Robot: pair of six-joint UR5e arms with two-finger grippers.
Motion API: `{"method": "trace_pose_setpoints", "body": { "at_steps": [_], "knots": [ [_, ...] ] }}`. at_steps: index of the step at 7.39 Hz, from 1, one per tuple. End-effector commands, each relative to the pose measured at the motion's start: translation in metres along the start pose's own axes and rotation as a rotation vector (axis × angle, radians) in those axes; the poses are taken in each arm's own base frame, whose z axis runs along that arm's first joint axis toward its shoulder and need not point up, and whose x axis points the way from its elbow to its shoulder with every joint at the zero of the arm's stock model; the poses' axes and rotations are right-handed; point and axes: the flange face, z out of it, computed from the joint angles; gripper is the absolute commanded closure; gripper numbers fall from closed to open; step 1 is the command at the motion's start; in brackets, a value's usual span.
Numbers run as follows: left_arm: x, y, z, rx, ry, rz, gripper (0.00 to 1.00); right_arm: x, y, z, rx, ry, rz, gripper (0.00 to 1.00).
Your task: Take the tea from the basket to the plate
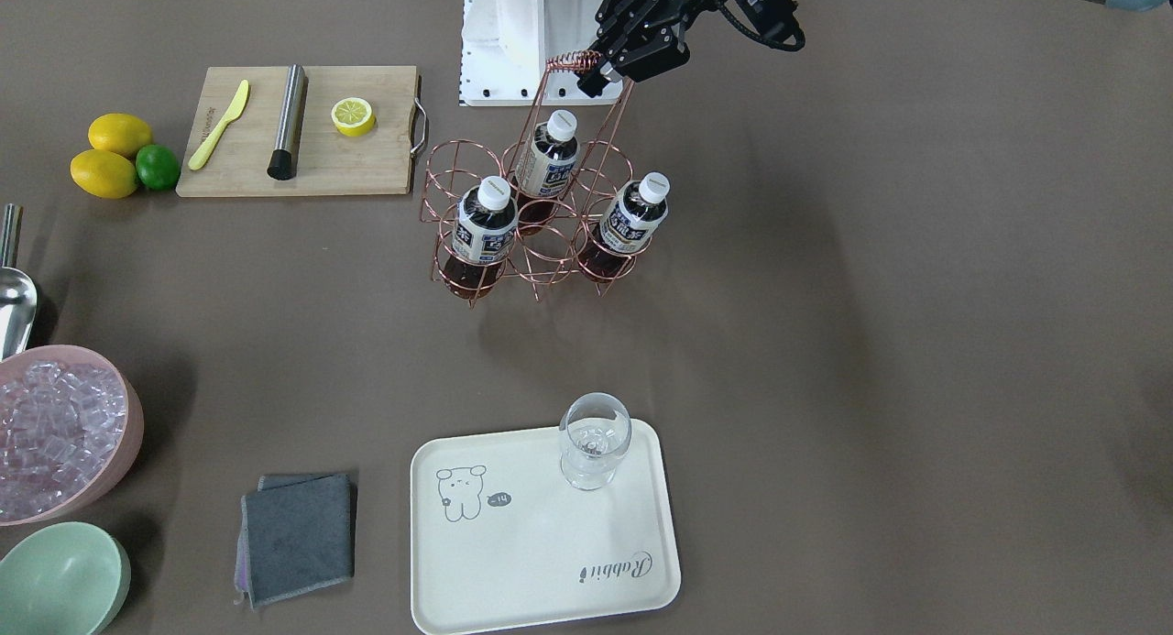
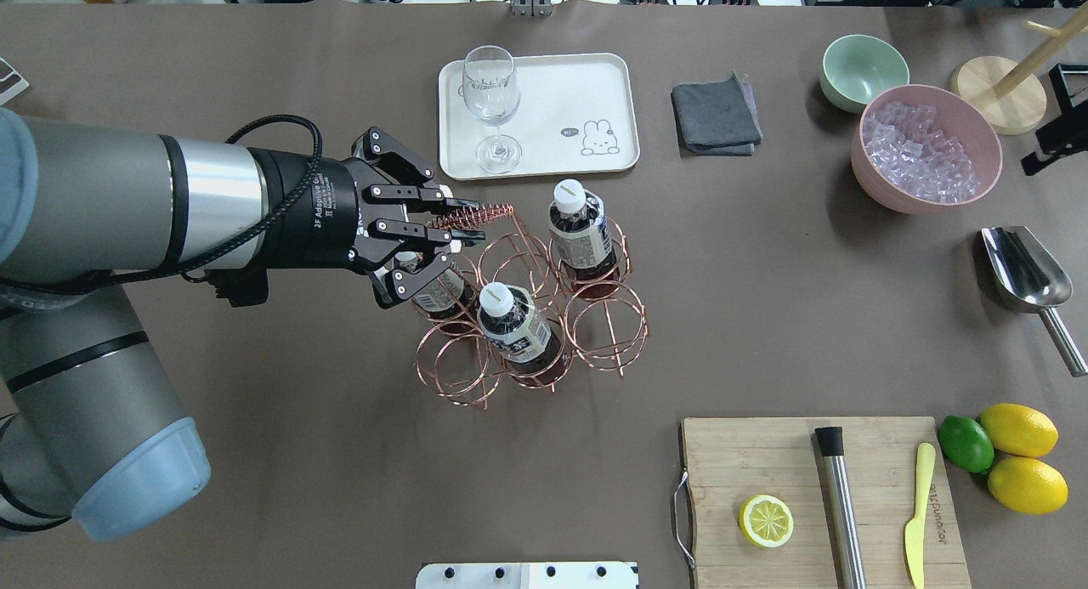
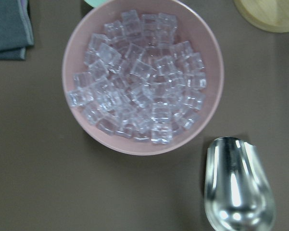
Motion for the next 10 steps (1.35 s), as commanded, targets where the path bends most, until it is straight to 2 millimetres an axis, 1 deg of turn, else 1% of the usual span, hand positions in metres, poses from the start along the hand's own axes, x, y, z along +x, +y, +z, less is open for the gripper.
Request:
{"method": "trace_pose_setpoints", "body": {
  "at_steps": [1, 2, 3, 4, 5, 6, 7, 9, 10],
  "knots": [
    [-0.003, -0.002, 0.019, 0.012, -0.018, -0.008, 1.00, -0.141, -0.031, -0.007, -0.015, -0.100, 0.197, 0.01],
    [-0.006, -0.002, 0.022, 0.013, -0.024, -0.009, 1.00, -0.179, -0.037, -0.011, -0.014, -0.115, 0.214, 0.01],
    [-0.007, -0.001, 0.022, 0.012, -0.029, -0.010, 1.00, -0.203, -0.039, -0.013, -0.019, -0.124, 0.245, 0.01],
    [-0.008, -0.002, 0.022, 0.012, -0.029, -0.010, 1.00, -0.218, -0.039, -0.013, -0.026, -0.129, 0.263, 0.01],
    [-0.009, -0.002, 0.023, 0.012, -0.032, -0.009, 1.00, -0.231, -0.040, -0.007, -0.039, -0.126, 0.257, 0.01],
    [-0.010, -0.002, 0.024, 0.012, -0.033, -0.009, 1.00, -0.255, -0.043, -0.014, -0.053, -0.124, 0.327, 0.01],
    [-0.016, -0.003, 0.027, 0.012, -0.046, -0.009, 1.00, -0.273, -0.044, -0.018, -0.061, -0.128, 0.368, 0.01],
    [-0.018, -0.005, 0.030, 0.012, -0.035, -0.009, 1.00, -0.296, -0.046, -0.016, -0.075, -0.135, 0.400, 0.01],
    [-0.019, -0.005, 0.032, 0.013, -0.037, -0.010, 1.00, -0.312, -0.047, -0.016, -0.083, -0.138, 0.430, 0.01]
  ]
}}
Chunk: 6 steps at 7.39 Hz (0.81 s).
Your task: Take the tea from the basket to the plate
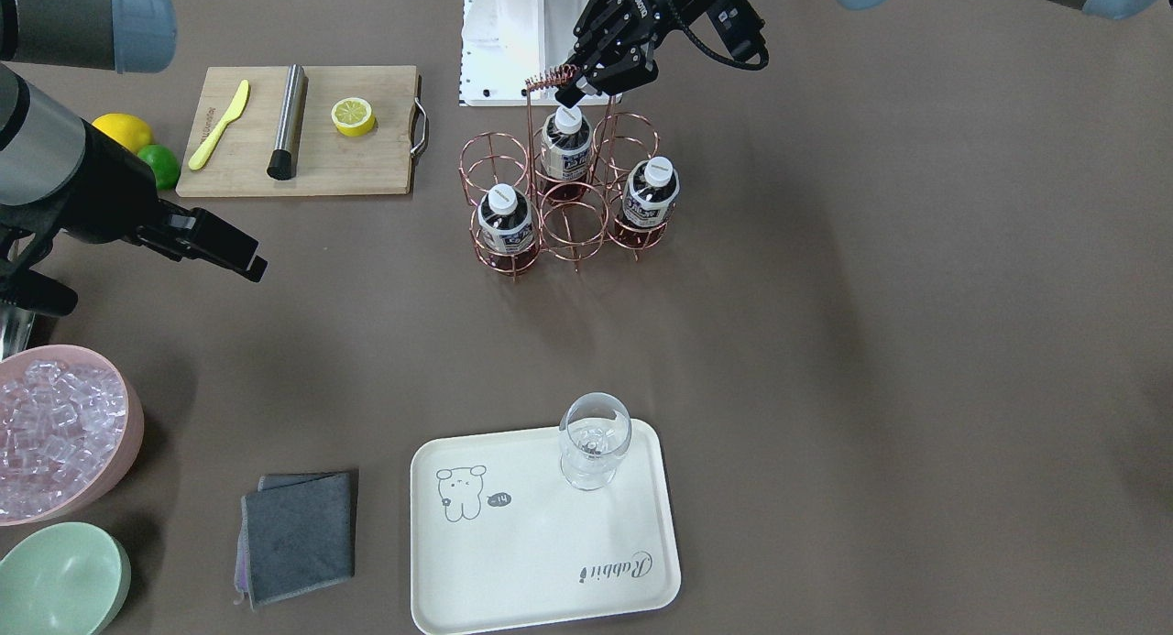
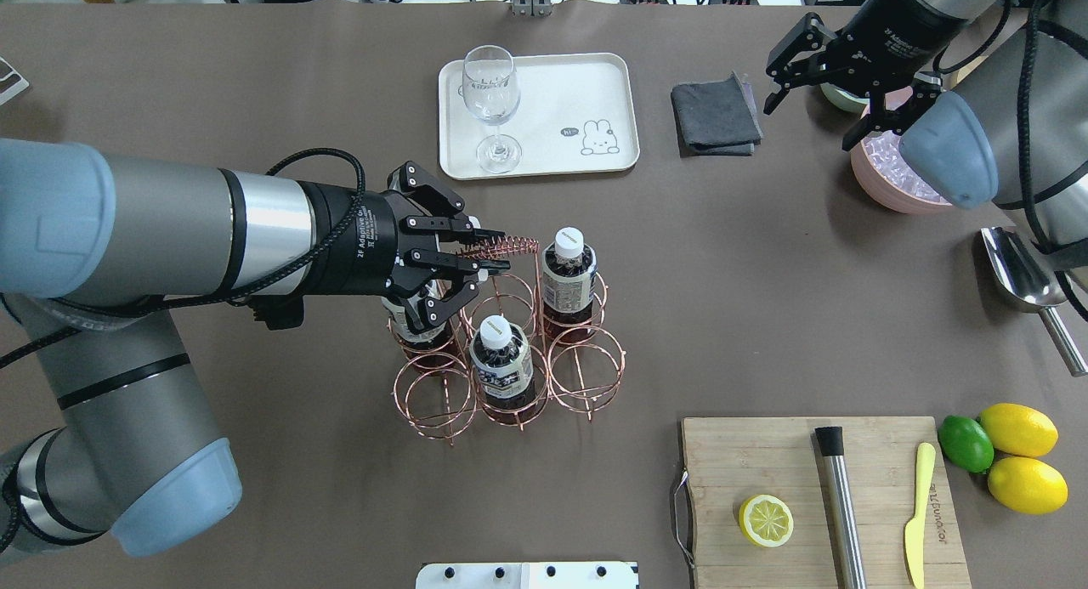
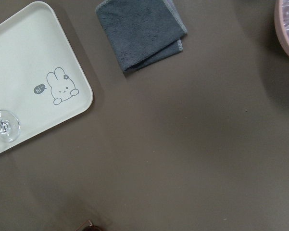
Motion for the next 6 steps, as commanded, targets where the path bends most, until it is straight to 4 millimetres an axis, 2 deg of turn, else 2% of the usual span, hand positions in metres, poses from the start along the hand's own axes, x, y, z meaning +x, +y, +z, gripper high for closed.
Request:
{"method": "trace_pose_setpoints", "body": {
  "at_steps": [1, 2, 4, 5, 6],
  "knots": [
    [-0.003, -0.004, 0.007, -0.002, -0.003, 0.000, 1.00, -0.049, 0.017, 0.008, -0.018, -0.010, 0.084, 0.01],
    [-0.004, -0.004, 0.008, -0.006, -0.005, 0.002, 1.00, -0.073, 0.019, 0.011, -0.025, -0.011, 0.107, 0.01],
    [-0.004, -0.004, 0.007, -0.012, -0.004, 0.004, 1.00, -0.078, 0.016, 0.016, -0.029, -0.008, 0.115, 0.01],
    [-0.004, -0.004, 0.007, -0.012, -0.004, 0.004, 1.00, -0.091, 0.025, 0.015, -0.035, -0.015, 0.169, 0.01],
    [-0.004, -0.004, 0.007, -0.012, -0.005, 0.004, 1.00, -0.115, 0.045, 0.022, -0.055, -0.023, 0.207, 0.01]
  ]
}}
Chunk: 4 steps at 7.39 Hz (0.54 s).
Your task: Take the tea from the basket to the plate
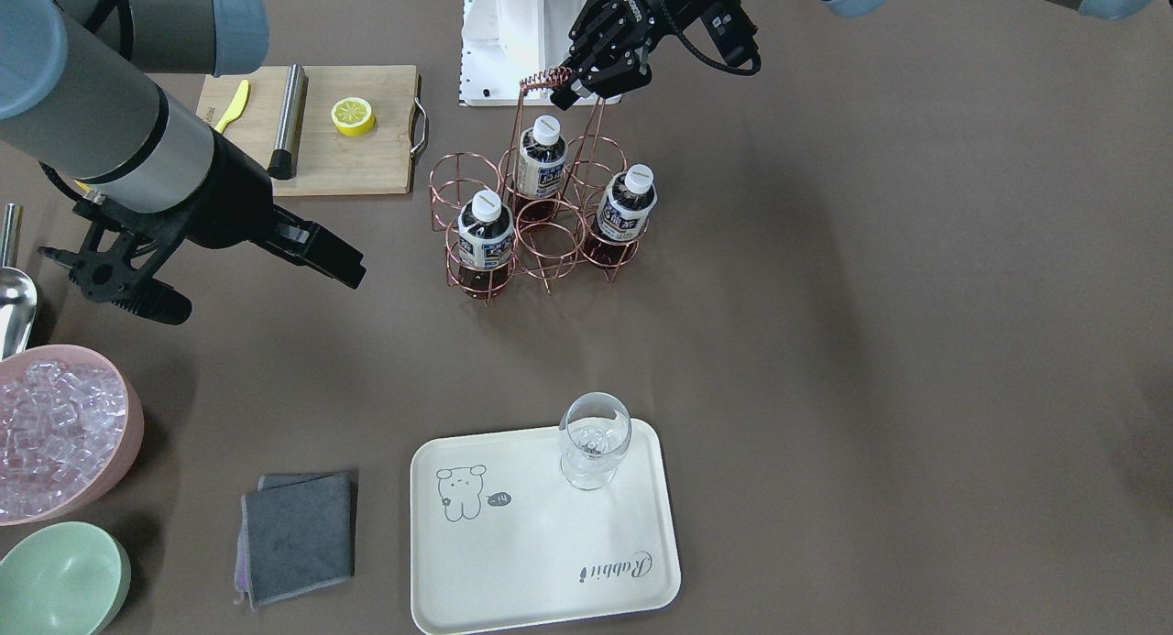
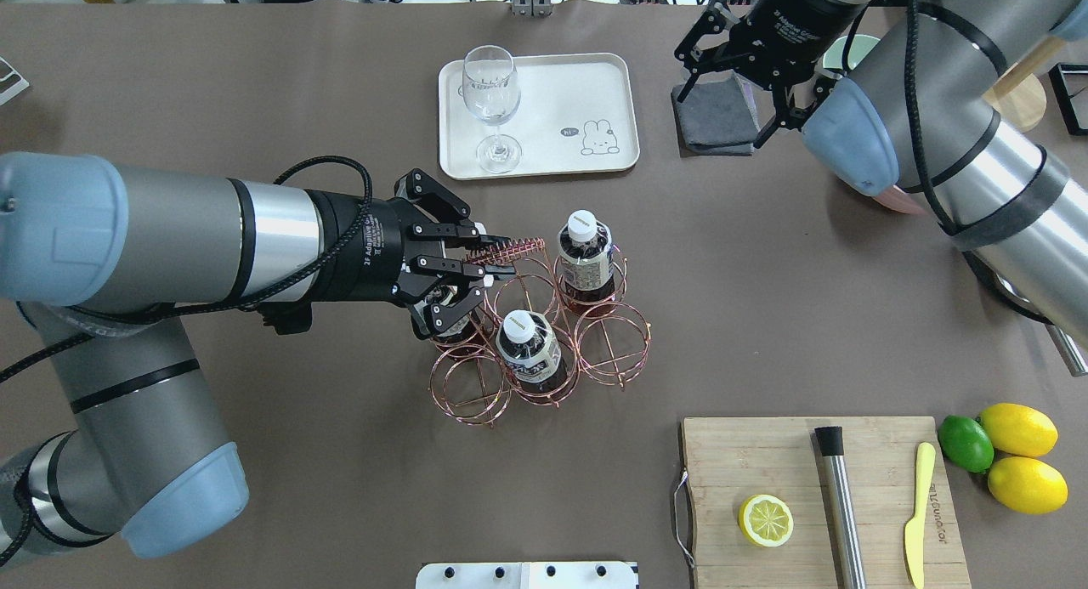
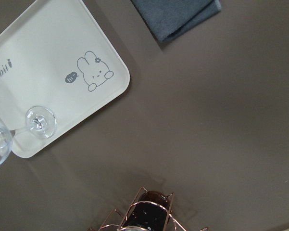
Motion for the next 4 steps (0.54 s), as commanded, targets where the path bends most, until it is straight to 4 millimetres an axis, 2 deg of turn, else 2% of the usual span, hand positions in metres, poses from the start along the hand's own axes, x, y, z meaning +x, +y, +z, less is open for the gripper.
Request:
{"method": "trace_pose_setpoints", "body": {
  "at_steps": [1, 2, 3, 4],
  "knots": [
    [0.000, 0.000, 0.000, 0.000, 0.000, 0.000, 1.00, -0.040, 0.045, 0.012, -0.033, -0.017, 0.095, 0.01],
    [0.000, 0.000, 0.000, 0.000, 0.000, 0.000, 1.00, -0.057, 0.073, 0.032, -0.033, -0.002, 0.123, 0.01],
    [0.000, 0.000, 0.000, 0.000, 0.000, 0.000, 1.00, -0.078, 0.117, 0.065, -0.016, 0.022, 0.152, 0.01],
    [0.000, 0.000, -0.001, -0.002, 0.000, 0.000, 1.00, -0.082, 0.133, 0.082, -0.013, 0.048, 0.152, 0.01]
  ]
}}
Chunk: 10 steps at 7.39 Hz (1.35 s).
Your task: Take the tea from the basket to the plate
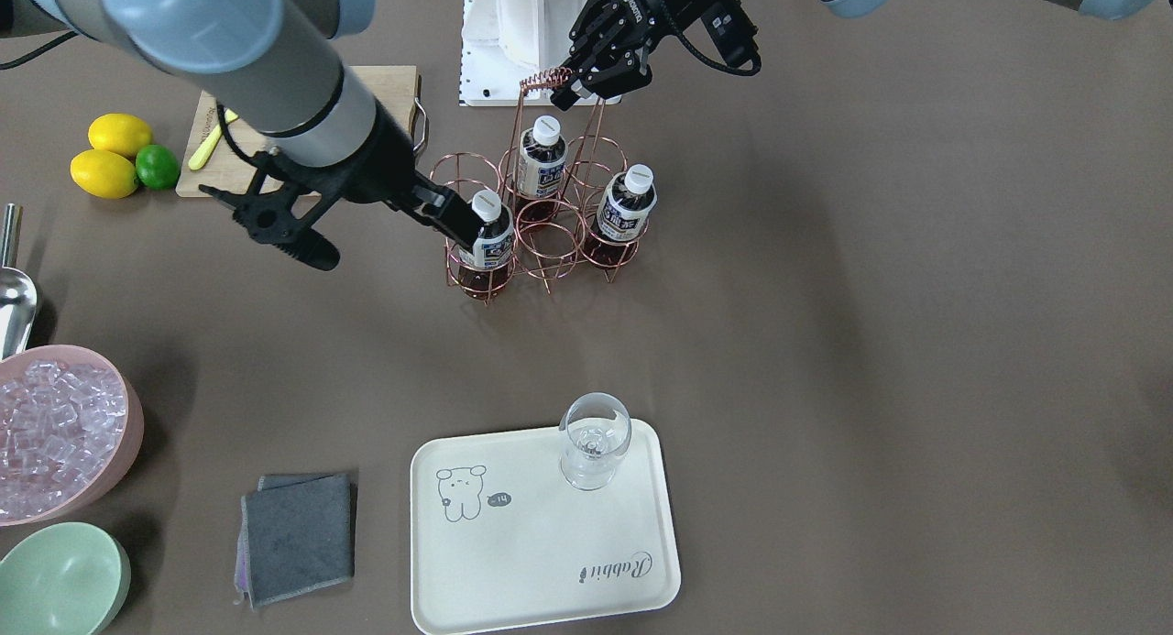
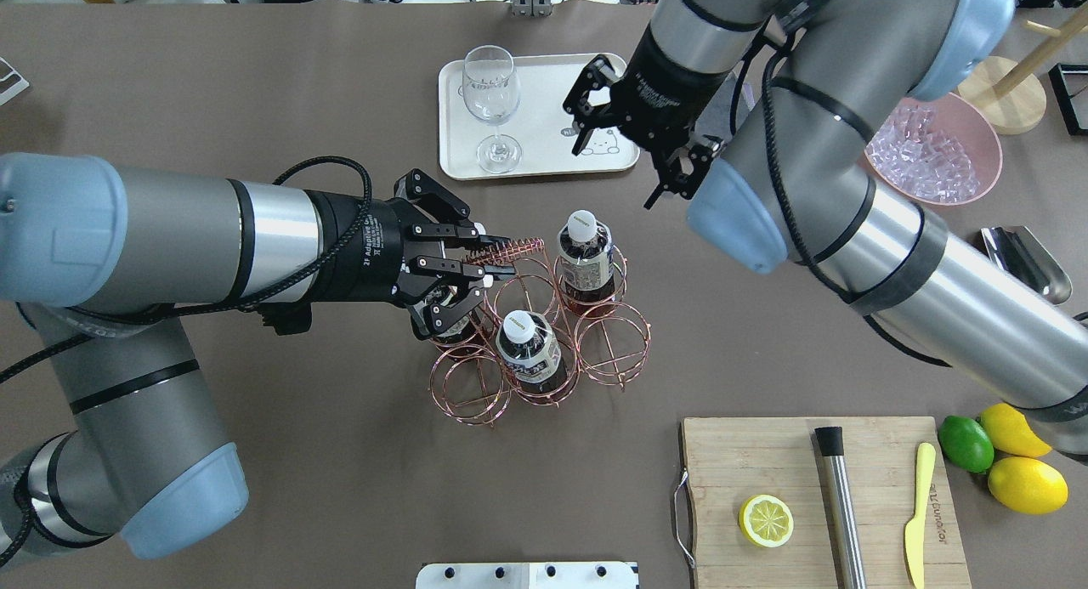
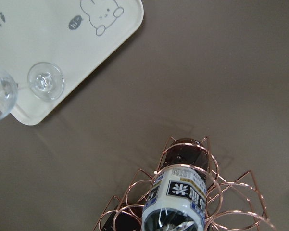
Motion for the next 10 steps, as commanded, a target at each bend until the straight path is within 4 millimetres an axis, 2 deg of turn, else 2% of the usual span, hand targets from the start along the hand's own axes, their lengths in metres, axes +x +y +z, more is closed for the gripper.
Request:
{"method": "trace_pose_setpoints", "body": {
  "at_steps": [1, 3, 4, 5, 7, 8, 9, 10],
  "knots": [
    [0.000, 0.000, -0.001, -0.001, 0.000, 0.000, 1.00, -0.009, 0.046, 0.041, 0.016, 0.078, 0.047, 0.01],
    [0.001, 0.001, -0.001, -0.001, 0.002, 0.000, 1.00, -0.008, 0.046, 0.053, 0.058, 0.101, 0.036, 0.01],
    [0.000, 0.000, -0.001, 0.000, -0.001, 0.000, 1.00, -0.009, 0.043, 0.055, 0.066, 0.105, 0.038, 0.05],
    [0.000, 0.000, -0.001, 0.000, 0.000, 0.000, 1.00, -0.010, 0.043, 0.055, 0.066, 0.105, 0.038, 0.20],
    [0.000, -0.001, 0.000, 0.002, -0.001, 0.000, 1.00, -0.015, 0.047, 0.053, 0.060, 0.100, 0.035, 0.41],
    [0.000, -0.001, -0.001, 0.000, -0.001, 0.000, 1.00, -0.015, 0.048, 0.053, 0.052, 0.101, 0.035, 0.47],
    [0.000, -0.001, -0.001, 0.001, -0.001, 0.000, 1.00, -0.015, 0.049, 0.053, 0.046, 0.101, 0.035, 0.47],
    [0.000, -0.001, -0.001, 0.002, -0.001, 0.000, 1.00, -0.015, 0.048, 0.054, 0.045, 0.102, 0.035, 0.55]
  ]
}}
